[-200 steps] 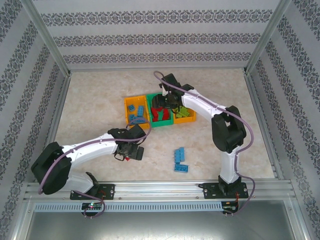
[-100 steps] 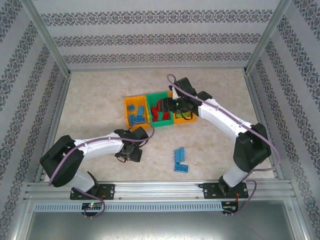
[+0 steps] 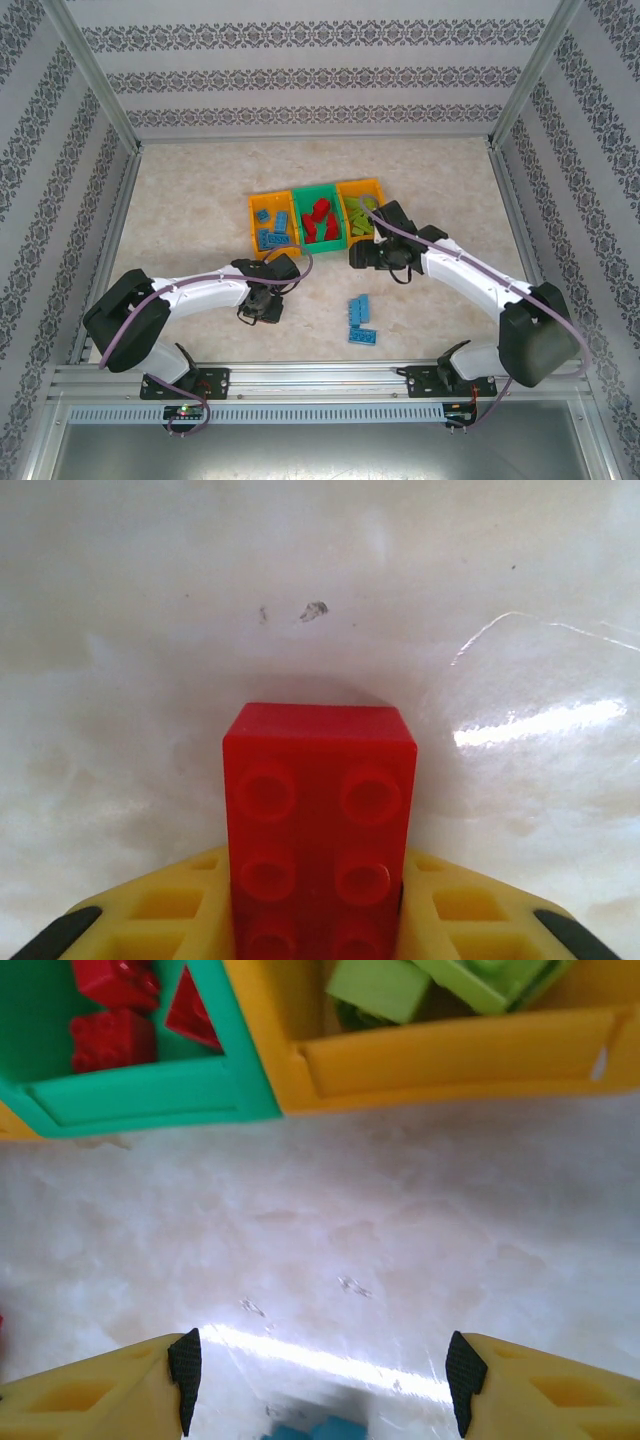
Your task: Sort the legos into containers by color
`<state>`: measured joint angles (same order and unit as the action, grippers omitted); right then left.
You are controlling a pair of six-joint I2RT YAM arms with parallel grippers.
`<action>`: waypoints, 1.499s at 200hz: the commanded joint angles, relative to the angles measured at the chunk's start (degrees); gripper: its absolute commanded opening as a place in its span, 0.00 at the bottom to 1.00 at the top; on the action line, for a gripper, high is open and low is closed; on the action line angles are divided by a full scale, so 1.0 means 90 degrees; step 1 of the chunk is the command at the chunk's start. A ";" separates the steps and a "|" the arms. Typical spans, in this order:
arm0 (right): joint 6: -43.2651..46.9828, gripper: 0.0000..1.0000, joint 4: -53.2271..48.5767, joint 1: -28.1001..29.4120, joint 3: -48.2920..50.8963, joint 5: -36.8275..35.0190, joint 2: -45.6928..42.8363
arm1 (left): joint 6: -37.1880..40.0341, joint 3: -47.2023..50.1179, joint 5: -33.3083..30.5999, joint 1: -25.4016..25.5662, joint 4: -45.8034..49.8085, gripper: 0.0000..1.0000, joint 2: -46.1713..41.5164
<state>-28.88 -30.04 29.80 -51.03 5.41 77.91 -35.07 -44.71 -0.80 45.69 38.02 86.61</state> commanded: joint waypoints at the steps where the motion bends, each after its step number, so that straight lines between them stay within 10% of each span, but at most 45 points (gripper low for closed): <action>1: -0.0201 0.69 -0.0030 -0.0089 0.0353 -0.0270 -0.0359 | -0.0039 -0.0091 -0.0216 -0.0009 -0.0367 0.22 0.0203; 64: -0.0432 0.69 0.0142 -0.0125 0.1255 -0.0166 -0.1103 | 0.0263 -0.1858 -0.0537 -0.0054 -0.0221 0.21 -0.0146; 177: -0.0729 0.68 0.0582 0.0101 0.2387 0.0312 -0.1785 | 0.0616 -0.5639 0.0275 -0.1163 0.0268 0.24 0.2973; 250: -0.0795 0.69 0.0817 0.0434 0.2561 0.0530 -0.1757 | 0.0417 -0.5951 0.0138 -0.1097 0.0398 0.73 0.3255; 300: -0.0899 0.68 0.0949 0.0726 0.2634 0.0596 -0.1790 | 0.0310 -0.4939 -0.0106 -0.0595 0.0124 0.78 0.2521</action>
<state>-35.90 -22.44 35.11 -28.51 10.22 62.35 -31.46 -94.35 -0.71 38.46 39.22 114.63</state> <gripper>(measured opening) 0.684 0.777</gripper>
